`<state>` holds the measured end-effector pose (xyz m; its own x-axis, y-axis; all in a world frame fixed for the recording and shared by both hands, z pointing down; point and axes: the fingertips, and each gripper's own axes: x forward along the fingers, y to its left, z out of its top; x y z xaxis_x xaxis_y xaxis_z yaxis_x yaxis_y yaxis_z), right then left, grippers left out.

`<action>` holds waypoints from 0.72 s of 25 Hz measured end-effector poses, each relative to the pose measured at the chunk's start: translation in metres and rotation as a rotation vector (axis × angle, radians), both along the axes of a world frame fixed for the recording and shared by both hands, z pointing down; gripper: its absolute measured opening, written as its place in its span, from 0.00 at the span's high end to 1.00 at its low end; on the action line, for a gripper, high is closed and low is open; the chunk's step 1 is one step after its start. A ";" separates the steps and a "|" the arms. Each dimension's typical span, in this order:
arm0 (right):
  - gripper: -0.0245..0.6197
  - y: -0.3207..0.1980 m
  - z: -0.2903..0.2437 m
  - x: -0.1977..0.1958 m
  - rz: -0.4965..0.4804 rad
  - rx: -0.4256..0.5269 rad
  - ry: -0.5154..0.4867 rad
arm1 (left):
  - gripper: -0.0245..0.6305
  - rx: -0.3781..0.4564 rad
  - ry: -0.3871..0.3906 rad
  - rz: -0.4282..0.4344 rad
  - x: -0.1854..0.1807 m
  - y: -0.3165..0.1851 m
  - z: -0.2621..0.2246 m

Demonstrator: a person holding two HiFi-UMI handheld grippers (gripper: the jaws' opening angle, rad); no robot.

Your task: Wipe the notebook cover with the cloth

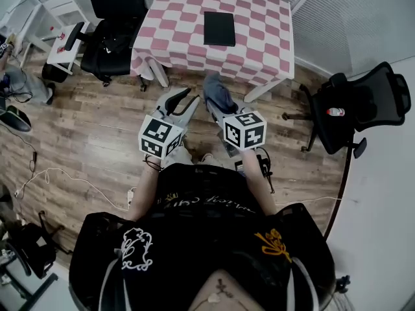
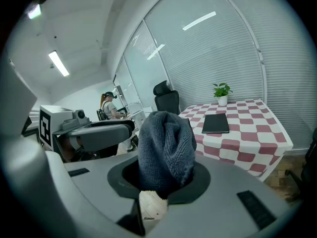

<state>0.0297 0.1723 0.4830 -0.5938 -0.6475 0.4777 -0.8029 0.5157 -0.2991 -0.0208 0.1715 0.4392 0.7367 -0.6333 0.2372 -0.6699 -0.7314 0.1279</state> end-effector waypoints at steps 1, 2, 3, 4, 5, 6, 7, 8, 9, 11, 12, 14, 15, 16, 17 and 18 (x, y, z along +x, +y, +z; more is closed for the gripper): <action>0.84 0.005 0.000 0.005 -0.004 0.001 0.001 | 0.79 0.001 0.000 -0.003 0.006 0.006 0.000; 0.84 0.009 0.001 0.010 -0.007 0.003 0.000 | 0.79 0.003 -0.001 -0.004 0.011 0.011 0.000; 0.84 0.013 0.001 0.014 -0.008 0.005 -0.002 | 0.79 0.004 -0.003 -0.006 0.016 0.016 0.001; 0.84 0.017 0.001 0.018 -0.010 0.007 -0.004 | 0.79 0.005 -0.005 -0.006 0.020 0.020 0.002; 0.84 0.020 0.002 0.022 -0.012 0.009 -0.006 | 0.79 0.004 -0.009 -0.006 0.025 0.024 0.003; 0.84 0.024 0.003 0.026 -0.013 0.009 -0.007 | 0.79 0.003 -0.012 -0.006 0.029 0.029 0.005; 0.84 0.029 0.004 0.029 -0.013 0.009 -0.008 | 0.79 0.001 -0.013 -0.006 0.033 0.033 0.007; 0.84 0.032 0.005 0.032 -0.014 0.009 -0.008 | 0.79 0.001 -0.012 -0.006 0.036 0.036 0.008; 0.84 0.035 0.006 0.034 -0.014 0.009 -0.008 | 0.79 0.001 -0.010 -0.006 0.038 0.039 0.008; 0.84 0.039 0.008 0.039 -0.014 0.009 -0.008 | 0.79 0.001 -0.009 -0.007 0.043 0.042 0.009; 0.84 0.041 0.009 0.041 -0.013 0.008 -0.007 | 0.79 0.001 -0.011 -0.007 0.045 0.044 0.009; 0.84 0.044 0.010 0.046 -0.008 0.006 -0.009 | 0.79 0.000 -0.014 -0.003 0.051 0.047 0.010; 0.84 0.045 0.011 0.048 -0.005 0.005 -0.012 | 0.79 0.000 -0.016 0.000 0.053 0.049 0.010; 0.84 0.046 0.011 0.050 -0.003 0.004 -0.015 | 0.79 0.000 -0.017 0.002 0.054 0.049 0.010; 0.84 0.045 0.011 0.050 0.000 0.004 -0.017 | 0.79 0.001 -0.019 0.004 0.055 0.049 0.009; 0.84 0.045 0.010 0.051 0.002 0.004 -0.018 | 0.79 0.003 -0.020 0.006 0.055 0.048 0.008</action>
